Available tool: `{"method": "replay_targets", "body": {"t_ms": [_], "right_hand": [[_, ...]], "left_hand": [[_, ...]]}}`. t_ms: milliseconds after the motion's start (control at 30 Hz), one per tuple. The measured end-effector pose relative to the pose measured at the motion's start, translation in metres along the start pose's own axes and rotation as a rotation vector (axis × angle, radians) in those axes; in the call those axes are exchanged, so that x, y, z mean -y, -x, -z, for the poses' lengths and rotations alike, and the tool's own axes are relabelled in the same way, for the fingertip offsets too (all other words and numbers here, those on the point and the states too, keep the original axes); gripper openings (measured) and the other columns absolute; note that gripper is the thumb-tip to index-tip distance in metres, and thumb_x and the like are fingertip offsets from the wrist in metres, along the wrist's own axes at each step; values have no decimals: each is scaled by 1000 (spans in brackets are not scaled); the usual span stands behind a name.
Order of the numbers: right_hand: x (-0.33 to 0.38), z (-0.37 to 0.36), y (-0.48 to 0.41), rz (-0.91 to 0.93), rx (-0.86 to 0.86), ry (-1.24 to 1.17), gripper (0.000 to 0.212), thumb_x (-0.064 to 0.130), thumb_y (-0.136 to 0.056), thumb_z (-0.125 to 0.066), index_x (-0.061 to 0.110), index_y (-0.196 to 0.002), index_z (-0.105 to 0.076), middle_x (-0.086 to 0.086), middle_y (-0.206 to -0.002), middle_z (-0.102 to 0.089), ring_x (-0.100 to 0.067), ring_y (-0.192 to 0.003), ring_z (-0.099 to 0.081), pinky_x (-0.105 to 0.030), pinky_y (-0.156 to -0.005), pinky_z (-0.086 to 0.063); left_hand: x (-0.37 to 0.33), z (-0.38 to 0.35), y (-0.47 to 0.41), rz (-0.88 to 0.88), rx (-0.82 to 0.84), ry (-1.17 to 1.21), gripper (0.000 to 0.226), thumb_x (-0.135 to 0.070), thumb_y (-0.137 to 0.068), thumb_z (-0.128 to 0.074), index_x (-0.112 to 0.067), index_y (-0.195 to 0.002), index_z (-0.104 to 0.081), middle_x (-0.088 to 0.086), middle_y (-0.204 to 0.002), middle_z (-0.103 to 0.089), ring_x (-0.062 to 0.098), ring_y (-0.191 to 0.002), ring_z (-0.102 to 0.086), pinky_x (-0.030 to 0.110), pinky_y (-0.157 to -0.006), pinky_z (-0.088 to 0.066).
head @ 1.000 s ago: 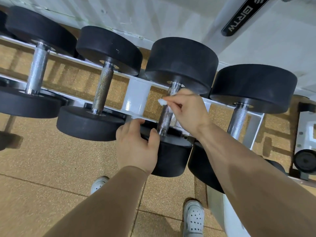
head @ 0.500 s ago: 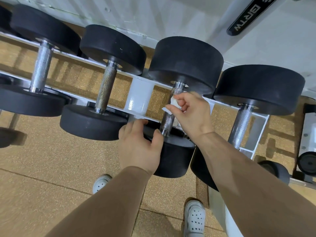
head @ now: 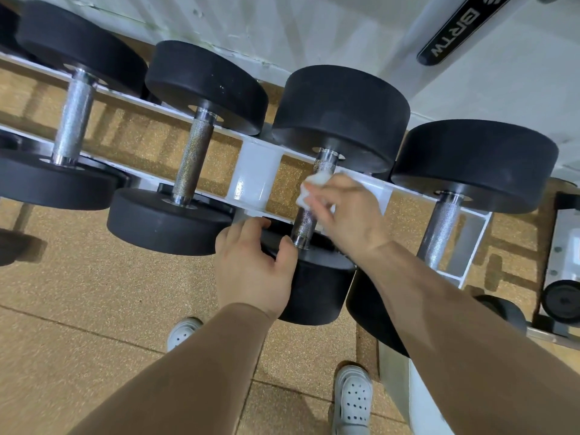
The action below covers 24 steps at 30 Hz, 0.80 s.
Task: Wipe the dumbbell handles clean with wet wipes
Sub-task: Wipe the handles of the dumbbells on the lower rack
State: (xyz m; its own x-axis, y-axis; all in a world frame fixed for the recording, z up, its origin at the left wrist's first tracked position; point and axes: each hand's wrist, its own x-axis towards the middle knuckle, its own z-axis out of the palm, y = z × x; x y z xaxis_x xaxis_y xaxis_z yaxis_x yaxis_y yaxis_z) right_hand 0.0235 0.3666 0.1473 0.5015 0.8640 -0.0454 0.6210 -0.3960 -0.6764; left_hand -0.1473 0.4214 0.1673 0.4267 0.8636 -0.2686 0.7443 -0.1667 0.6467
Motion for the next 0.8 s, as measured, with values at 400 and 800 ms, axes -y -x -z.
{"method": "replay_targets", "body": {"t_ms": [400, 800], "right_hand": [[-1, 6, -12, -99, -37, 25, 27, 31, -94, -66, 28, -120, -73, 9, -96, -66, -15, -96, -61, -21, -87, -45], [10, 14, -28, -100, -50, 40, 21, 31, -97, -63, 29, -114, -75, 9, -101, -71, -8, -85, -64, -27, -82, -52]], "left_hand": [[0, 1, 1, 3, 5, -14, 55, -55, -80, -40, -17, -109, -66, 0, -103, -61, 25, -109, -45, 38, -95, -40], [1, -1, 1, -8, 3, -7, 54, -55, -81, -41, -14, -108, -65, 1, -101, -61, 25, -110, -44, 34, -94, -36]]}}
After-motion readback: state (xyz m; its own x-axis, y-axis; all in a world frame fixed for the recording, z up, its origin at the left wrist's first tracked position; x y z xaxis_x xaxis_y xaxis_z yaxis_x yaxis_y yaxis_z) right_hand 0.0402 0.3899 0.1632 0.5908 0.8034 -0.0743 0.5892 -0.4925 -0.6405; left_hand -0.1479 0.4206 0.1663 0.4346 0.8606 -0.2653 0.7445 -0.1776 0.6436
